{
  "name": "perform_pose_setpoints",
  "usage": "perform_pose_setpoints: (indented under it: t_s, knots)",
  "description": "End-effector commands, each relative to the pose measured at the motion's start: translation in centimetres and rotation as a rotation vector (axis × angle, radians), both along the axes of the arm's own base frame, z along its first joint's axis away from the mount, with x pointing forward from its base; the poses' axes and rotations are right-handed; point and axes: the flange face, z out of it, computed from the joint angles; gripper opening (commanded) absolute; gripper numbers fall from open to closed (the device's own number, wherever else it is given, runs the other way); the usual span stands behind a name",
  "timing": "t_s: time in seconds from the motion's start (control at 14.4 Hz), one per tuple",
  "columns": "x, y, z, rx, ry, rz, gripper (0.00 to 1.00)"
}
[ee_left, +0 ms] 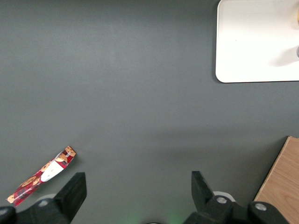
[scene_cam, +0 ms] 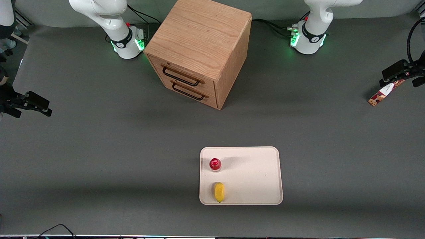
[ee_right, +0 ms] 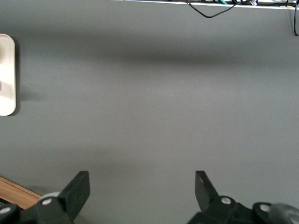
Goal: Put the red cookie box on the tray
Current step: 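Close the left gripper on the red-and-white cookie box and lift it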
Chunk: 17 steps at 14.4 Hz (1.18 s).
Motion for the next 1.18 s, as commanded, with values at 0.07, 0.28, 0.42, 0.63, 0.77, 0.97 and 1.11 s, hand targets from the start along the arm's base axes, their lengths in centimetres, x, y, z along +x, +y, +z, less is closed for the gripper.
perform_pose_setpoints:
  t_s: [0.07, 0.28, 0.42, 0.63, 0.77, 0.97, 1.11]
  knots:
    - [0.7, 0.4, 0.0, 0.015, -0.007, 0.000, 1.00]
    - [0.4, 5.5, -1.1, 0.068, 0.037, -0.150, 1.00]
    - [-0.5, 11.2, -2.6, 0.063, 0.068, -0.288, 1.00]
    - [-2.4, 17.2, -5.4, 0.040, 0.113, -0.388, 1.00]
    - [-4.4, 22.2, -8.6, 0.019, 0.127, -0.477, 1.00]
    - [-8.0, 28.6, -13.5, -0.008, 0.139, -0.633, 1.00]
    - [-10.7, 31.4, -17.8, -0.029, 0.133, -0.715, 1.00]
